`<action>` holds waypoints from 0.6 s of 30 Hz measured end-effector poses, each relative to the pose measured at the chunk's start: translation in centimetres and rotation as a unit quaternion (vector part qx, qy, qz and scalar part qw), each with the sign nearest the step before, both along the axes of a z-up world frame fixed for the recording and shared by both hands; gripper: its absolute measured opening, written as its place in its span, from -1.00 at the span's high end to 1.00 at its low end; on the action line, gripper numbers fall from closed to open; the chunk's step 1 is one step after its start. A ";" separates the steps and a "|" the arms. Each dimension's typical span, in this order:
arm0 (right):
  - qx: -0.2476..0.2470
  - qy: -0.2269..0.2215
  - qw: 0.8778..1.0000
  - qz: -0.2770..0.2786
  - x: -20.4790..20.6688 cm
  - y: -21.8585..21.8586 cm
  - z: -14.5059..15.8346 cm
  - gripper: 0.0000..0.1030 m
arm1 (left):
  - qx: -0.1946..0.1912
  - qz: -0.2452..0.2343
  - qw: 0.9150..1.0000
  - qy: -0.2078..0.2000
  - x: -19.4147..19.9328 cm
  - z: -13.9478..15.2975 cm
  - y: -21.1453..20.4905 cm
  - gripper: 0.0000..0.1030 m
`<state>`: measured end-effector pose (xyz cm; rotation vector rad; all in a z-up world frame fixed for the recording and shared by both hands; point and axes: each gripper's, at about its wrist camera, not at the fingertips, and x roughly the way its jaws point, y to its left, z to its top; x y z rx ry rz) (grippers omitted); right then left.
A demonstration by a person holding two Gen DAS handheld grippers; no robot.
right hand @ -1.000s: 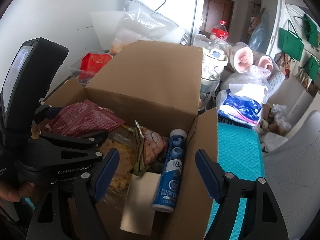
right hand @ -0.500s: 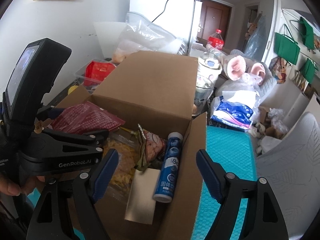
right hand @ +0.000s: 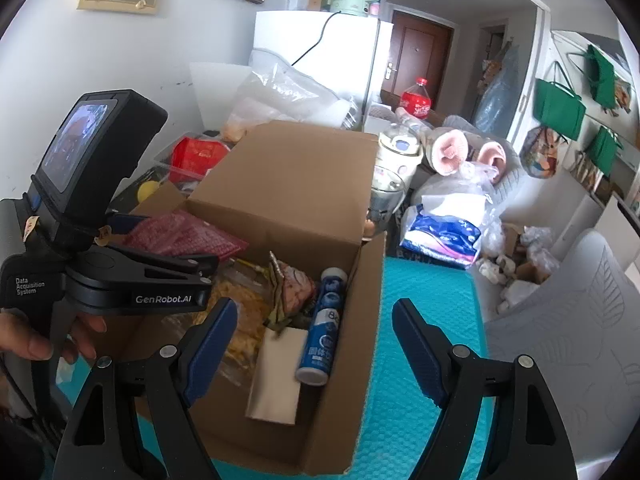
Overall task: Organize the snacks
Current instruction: 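Withdraw both open tools from the box back toward the table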
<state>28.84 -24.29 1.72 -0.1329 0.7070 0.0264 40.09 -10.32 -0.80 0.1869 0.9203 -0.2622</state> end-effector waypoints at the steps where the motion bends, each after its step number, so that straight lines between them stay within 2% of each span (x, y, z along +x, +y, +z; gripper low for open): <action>1: 0.001 -0.001 1.000 -0.001 -0.1 0.0 0.1 -0.57 | -0.001 -0.001 1.000 -0.010 -0.2 0.3 0.0 -0.99; 11: 0.017 -0.017 1.000 -0.003 -2.5 0.0 1.8 -0.57 | -0.019 -0.010 0.999 -0.039 -3.1 3.4 0.9 -0.99; 18: 0.023 -0.044 0.999 0.005 -5.2 1.2 3.5 -0.57 | -0.029 -0.002 0.997 -0.073 -6.8 6.3 3.1 -0.99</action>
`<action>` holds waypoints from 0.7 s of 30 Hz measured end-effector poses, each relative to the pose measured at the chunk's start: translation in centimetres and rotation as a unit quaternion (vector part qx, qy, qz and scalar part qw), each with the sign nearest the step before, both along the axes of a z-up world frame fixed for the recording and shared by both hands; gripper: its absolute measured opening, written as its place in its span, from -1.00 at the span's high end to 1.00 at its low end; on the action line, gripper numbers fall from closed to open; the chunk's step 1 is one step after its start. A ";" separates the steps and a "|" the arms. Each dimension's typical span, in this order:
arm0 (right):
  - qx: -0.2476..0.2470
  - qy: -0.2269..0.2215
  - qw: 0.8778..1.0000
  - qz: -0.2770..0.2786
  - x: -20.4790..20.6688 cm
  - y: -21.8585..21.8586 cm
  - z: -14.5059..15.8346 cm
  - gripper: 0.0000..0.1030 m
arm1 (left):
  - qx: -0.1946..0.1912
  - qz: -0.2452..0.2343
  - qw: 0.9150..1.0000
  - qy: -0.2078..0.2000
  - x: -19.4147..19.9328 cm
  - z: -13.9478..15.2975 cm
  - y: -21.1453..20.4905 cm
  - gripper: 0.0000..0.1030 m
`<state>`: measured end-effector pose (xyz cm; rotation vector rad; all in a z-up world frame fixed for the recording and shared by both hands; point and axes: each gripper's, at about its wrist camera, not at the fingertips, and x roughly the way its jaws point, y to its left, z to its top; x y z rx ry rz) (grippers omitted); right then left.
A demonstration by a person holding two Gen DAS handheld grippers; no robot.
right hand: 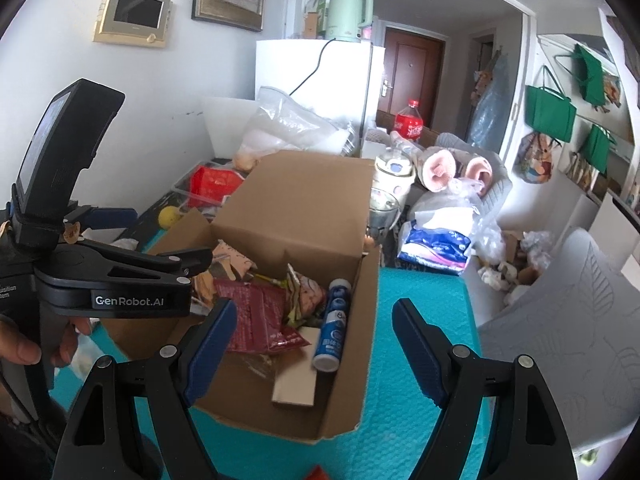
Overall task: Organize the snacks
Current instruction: 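Withdraw both open tools from the box back toward the table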
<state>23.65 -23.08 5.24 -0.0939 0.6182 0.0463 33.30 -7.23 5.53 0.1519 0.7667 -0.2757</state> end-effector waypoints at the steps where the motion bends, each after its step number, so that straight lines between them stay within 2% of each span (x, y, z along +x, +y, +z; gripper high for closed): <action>1: 0.001 -0.004 1.000 0.002 -0.4 0.2 0.2 -0.57 | -0.001 0.001 1.000 -0.004 -0.5 0.3 0.4 -0.99; 10: 0.017 -0.034 0.999 0.026 -4.2 3.4 1.6 -0.57 | 0.000 0.006 0.999 -0.054 -6.4 3.2 4.7 -0.99; 16: 0.035 -0.059 0.997 0.048 -7.0 5.7 2.1 -0.57 | 0.023 0.010 0.996 -0.081 -10.3 3.9 7.1 -0.99; 21: 0.031 -0.067 0.995 0.062 -9.0 7.7 1.9 -0.64 | 0.021 0.024 0.995 -0.090 -12.4 4.0 9.6 -0.99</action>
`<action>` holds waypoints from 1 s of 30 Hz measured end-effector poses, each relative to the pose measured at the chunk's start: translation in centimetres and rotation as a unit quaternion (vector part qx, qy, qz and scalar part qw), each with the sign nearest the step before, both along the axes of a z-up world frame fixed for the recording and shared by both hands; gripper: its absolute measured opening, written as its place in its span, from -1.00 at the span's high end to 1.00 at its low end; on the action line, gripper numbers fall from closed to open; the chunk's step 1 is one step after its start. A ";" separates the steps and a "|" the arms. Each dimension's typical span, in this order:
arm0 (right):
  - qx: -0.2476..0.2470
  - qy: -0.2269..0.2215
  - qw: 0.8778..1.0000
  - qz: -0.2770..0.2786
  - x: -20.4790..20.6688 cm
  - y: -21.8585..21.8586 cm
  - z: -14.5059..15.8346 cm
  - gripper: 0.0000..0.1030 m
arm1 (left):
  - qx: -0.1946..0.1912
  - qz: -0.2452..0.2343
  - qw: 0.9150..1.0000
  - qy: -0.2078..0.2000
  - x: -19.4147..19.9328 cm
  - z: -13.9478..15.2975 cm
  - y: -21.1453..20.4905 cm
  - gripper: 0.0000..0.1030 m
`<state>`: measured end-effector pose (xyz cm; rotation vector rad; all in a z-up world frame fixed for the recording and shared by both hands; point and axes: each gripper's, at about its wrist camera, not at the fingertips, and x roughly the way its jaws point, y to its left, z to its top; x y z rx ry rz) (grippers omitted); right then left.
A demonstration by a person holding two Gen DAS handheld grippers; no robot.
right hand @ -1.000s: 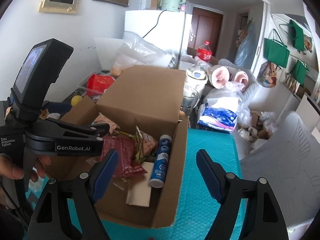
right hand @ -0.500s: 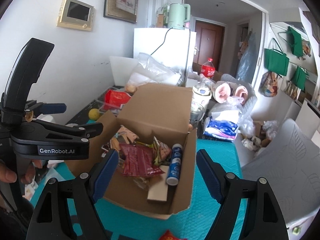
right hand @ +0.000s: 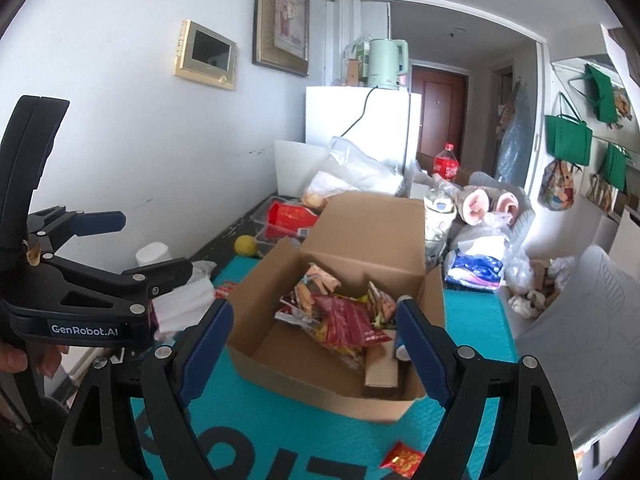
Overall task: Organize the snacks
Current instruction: 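Withdraw both open tools from the box back toward the table, then grasp the clear food bag with the left tool while the right tool grasps the red-gold candy packet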
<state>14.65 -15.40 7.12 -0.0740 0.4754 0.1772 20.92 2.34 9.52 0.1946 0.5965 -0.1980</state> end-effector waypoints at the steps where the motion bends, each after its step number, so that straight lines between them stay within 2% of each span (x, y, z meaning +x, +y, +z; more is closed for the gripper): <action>1: 0.000 0.000 1.000 0.004 -0.3 0.3 -0.1 -0.64 | 0.000 0.005 1.000 -0.002 -0.3 -0.1 0.4 -0.99; 6: 0.004 0.005 1.000 0.023 -1.2 2.0 -1.0 -0.64 | 0.000 0.011 1.000 -0.006 -2.0 -0.9 2.2 -0.99; 15: 0.035 0.030 0.998 0.046 -1.6 3.7 -4.0 -0.64 | -0.010 0.032 0.999 0.012 -3.6 -3.4 5.0 -0.99; 22: 0.034 0.058 0.997 0.048 -1.2 4.5 -6.6 -0.64 | -0.013 0.028 0.999 0.027 -3.8 -6.4 6.0 -0.99; 30: 0.036 0.088 0.994 0.054 0.0 5.1 -9.6 -0.64 | -0.028 0.018 0.996 0.087 -1.3 -11.0 6.5 -0.99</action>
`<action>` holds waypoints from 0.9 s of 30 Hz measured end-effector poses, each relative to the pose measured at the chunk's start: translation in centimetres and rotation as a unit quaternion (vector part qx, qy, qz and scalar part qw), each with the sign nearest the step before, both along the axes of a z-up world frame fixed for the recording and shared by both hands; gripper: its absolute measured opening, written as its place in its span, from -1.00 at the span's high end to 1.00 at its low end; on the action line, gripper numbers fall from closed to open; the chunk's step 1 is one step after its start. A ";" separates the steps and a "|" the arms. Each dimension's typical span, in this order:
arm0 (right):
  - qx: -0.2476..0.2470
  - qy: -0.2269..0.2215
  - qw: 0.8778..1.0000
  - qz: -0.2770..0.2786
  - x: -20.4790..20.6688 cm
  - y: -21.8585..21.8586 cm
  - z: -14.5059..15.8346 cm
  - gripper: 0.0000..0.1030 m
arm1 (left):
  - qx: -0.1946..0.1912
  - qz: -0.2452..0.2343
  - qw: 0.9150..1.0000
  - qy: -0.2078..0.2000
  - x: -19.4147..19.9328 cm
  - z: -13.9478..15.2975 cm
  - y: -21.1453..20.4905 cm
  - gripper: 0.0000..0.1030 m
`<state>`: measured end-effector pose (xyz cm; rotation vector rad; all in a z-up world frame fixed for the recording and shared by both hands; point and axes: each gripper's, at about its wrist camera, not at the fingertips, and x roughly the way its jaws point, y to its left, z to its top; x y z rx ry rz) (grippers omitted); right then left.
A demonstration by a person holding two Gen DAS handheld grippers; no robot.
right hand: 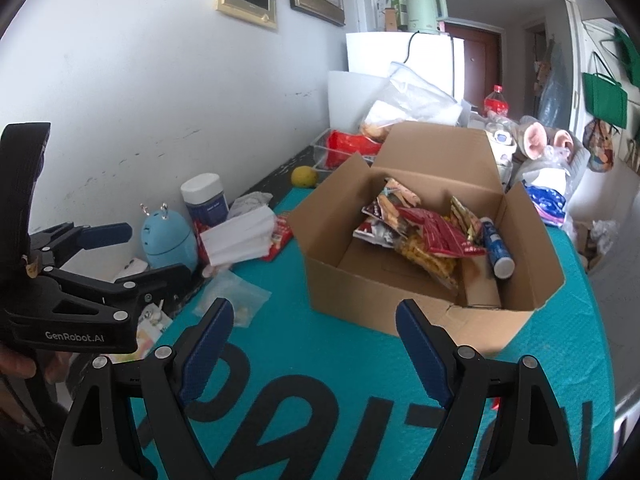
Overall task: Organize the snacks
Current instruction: 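Grasp the clear food bag with the left tool while the right tool grasps the red-gold candy packet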
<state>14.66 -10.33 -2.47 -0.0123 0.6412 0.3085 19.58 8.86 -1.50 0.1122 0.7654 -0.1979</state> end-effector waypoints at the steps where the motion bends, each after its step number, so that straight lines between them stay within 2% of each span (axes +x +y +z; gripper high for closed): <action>1: -0.001 0.003 1.000 0.000 0.1 0.1 -0.3 -0.64 | 0.001 -0.001 1.000 0.006 0.4 -0.6 0.0 -0.99; 9: 0.005 0.048 0.999 -0.007 2.0 0.0 -3.3 -0.64 | -0.012 0.000 0.997 0.076 3.7 -5.6 0.5 -0.99; 14: 0.004 0.061 0.998 -0.002 3.0 0.4 -4.3 -0.64 | 0.016 0.016 0.996 0.086 5.5 -7.4 0.7 -0.99; 19: 0.001 0.073 0.997 0.002 3.9 0.6 -5.1 -0.64 | 0.025 0.011 0.994 0.102 6.8 -8.8 0.8 -0.99; 22: 0.005 0.080 0.997 0.002 4.3 0.4 -5.5 -0.64 | 0.009 0.013 0.993 0.116 7.5 -9.5 1.1 -0.98; 23: 0.008 0.083 0.997 0.001 4.4 0.2 -5.6 -0.64 | -0.005 0.016 0.993 0.118 7.6 -9.7 1.3 -0.95; 24: 0.011 0.087 0.996 0.000 4.6 0.1 -5.8 -0.64 | -0.016 0.019 0.992 0.121 7.6 -9.9 1.5 -0.77; 25: 0.013 0.091 0.996 -0.001 4.7 0.0 -5.9 -0.64 | -0.020 0.019 0.992 0.124 7.6 -9.9 1.4 -0.46; 27: 0.015 0.096 0.995 -0.003 4.7 -0.4 -6.2 -0.64 | -0.019 0.020 0.992 0.124 7.4 -10.0 1.2 -0.41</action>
